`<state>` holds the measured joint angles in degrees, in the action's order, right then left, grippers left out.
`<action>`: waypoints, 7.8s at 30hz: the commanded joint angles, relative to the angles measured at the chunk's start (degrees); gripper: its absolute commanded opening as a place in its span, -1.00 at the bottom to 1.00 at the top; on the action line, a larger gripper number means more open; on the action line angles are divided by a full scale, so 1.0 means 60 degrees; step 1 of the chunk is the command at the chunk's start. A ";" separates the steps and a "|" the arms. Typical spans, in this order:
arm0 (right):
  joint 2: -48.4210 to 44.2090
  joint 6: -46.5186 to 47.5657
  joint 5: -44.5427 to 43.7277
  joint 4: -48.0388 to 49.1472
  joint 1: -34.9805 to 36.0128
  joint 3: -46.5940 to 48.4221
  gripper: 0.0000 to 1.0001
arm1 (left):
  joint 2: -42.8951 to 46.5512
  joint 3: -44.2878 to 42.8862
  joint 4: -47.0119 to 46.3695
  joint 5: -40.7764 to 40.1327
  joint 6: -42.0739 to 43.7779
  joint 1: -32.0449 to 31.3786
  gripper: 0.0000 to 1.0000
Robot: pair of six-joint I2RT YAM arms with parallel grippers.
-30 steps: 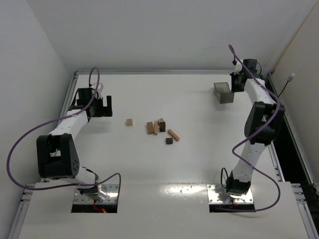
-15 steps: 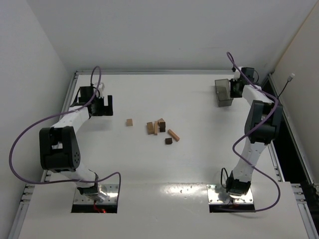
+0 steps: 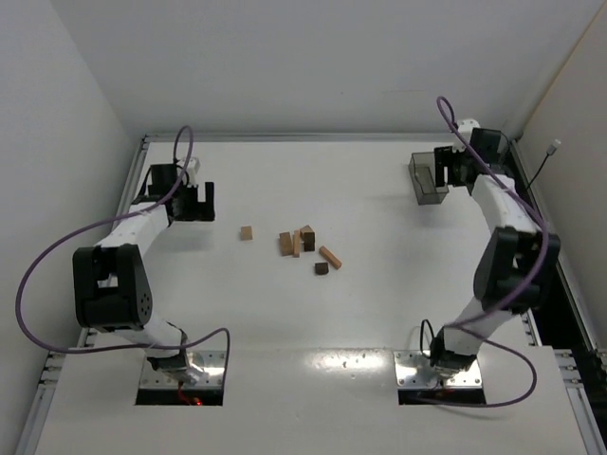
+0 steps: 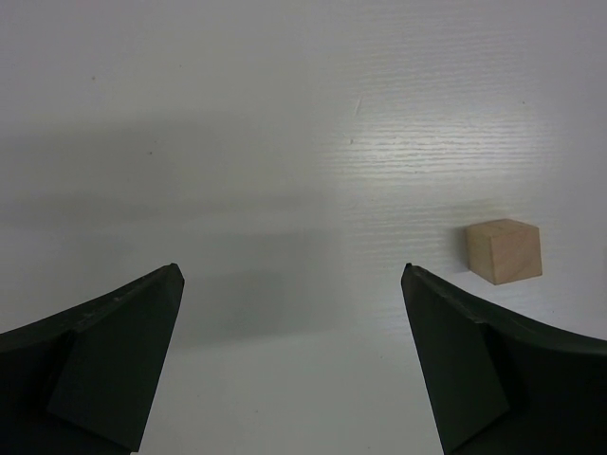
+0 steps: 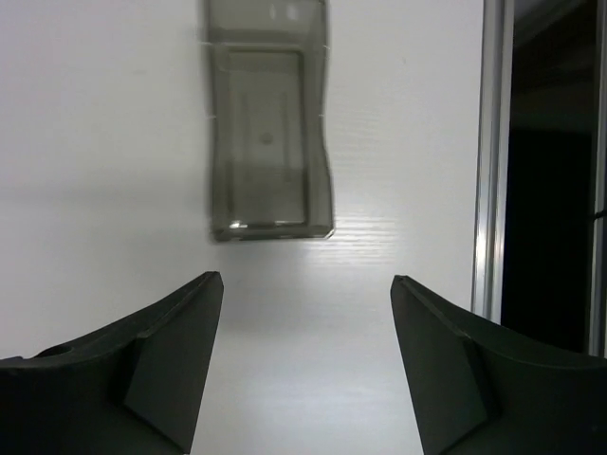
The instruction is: Build the wood block tower
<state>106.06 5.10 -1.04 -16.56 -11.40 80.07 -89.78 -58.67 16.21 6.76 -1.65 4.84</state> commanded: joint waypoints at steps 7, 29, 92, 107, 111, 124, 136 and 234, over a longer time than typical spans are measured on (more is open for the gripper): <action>-0.3894 0.2973 0.4331 -0.2855 0.1941 -0.0457 0.40 | 0.1062 -0.0781 0.1062 0.0761 0.0802 -0.0658 1.00; -0.2678 0.1566 0.2401 -0.1855 0.6543 -0.2946 0.08 | 0.2014 -0.0035 0.0785 -0.1258 -0.0267 -0.2653 1.00; 0.0530 0.0702 0.1653 -0.2923 0.8140 -0.1055 -0.34 | 0.2014 0.0316 0.0331 -0.1626 0.0085 -0.2198 1.00; 0.0809 0.0424 0.0699 -0.2820 0.8140 -0.0969 -0.41 | 0.2014 0.0316 0.0331 -0.1626 0.0085 -0.2111 1.00; 0.1116 0.0424 0.0876 -0.3012 0.8140 -0.0865 -0.50 | 0.2014 0.0316 0.0243 -0.1626 0.0085 -0.2111 1.00; 0.0649 -0.0512 0.0264 -0.2910 0.7730 -0.0325 -1.00 | 0.1926 0.0316 0.0243 -0.1626 0.0085 -0.2023 1.00; 0.2273 -0.3399 -0.1161 -0.3612 0.7553 0.2108 -1.00 | 0.1926 0.0316 0.0243 -0.1815 0.0085 -0.2023 1.00; 0.0011 -0.2832 0.1429 -0.1095 0.5707 0.0851 0.06 | 0.1148 -0.0183 0.0580 -0.1464 -0.0194 -0.1935 1.00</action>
<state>117.38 -23.97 9.58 -26.76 19.44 86.37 -84.64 -60.47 21.87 -2.13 -2.00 -7.40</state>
